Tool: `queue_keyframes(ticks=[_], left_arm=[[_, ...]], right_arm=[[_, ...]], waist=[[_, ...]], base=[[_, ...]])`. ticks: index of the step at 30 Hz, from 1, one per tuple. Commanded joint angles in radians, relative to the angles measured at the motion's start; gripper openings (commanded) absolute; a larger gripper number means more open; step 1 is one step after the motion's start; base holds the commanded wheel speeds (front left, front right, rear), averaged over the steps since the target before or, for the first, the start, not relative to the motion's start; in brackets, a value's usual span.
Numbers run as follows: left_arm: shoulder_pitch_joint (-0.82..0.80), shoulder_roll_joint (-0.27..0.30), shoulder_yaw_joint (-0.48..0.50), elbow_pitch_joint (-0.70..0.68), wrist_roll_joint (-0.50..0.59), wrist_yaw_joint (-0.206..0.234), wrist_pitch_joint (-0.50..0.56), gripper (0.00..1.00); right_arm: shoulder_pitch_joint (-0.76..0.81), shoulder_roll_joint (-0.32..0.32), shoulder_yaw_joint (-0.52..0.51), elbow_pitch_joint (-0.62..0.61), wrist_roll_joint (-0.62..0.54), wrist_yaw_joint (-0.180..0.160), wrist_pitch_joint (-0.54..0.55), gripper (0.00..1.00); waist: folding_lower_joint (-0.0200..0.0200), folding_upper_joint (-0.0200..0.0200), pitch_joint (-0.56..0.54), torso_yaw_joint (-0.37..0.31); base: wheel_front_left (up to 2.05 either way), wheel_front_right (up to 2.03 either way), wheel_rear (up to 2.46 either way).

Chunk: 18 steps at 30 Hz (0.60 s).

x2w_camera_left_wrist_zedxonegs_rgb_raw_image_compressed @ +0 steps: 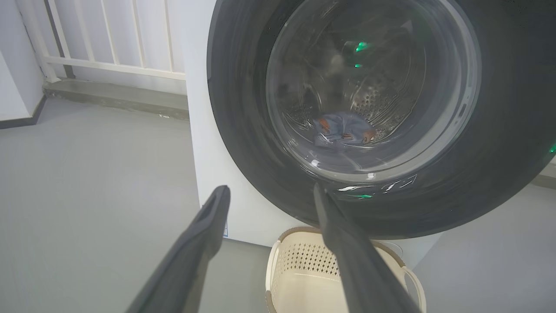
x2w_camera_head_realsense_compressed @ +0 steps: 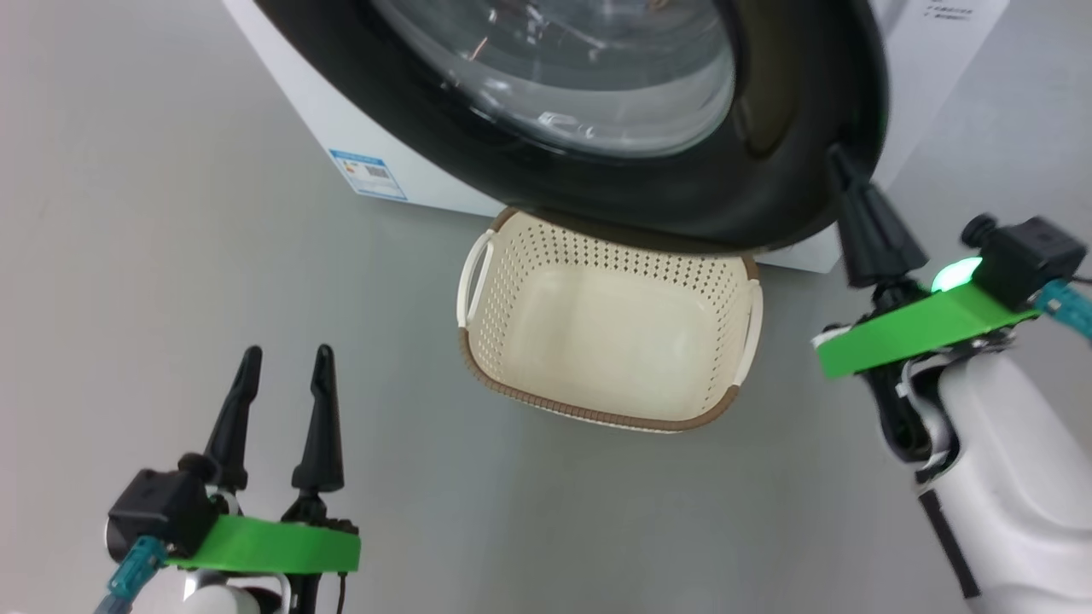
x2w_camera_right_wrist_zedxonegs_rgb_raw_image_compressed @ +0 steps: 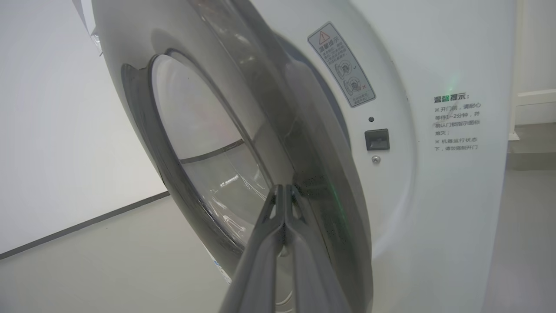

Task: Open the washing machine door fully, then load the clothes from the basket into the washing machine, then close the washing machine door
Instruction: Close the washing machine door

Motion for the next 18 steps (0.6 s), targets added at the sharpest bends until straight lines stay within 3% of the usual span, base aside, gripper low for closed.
queue_keyframes(ticks=[1,18], left_arm=[[-0.031,0.011,0.023,-0.033,-0.004,-0.002,-0.006,1.0],[-0.118,0.009,-0.024,-0.055,-0.042,-0.002,-0.006,1.0]], right_arm=[[-0.034,-0.006,-0.009,-0.017,-0.015,0.0,-0.005,0.0],[-0.24,-0.036,-0.148,0.024,-0.034,0.0,-0.005,0.0]], waist=[[0.0,-0.0001,0.022,0.018],[0.0,-0.0001,0.143,0.099]], base=[[0.0,0.0,0.0],[0.0,0.0,0.0]])
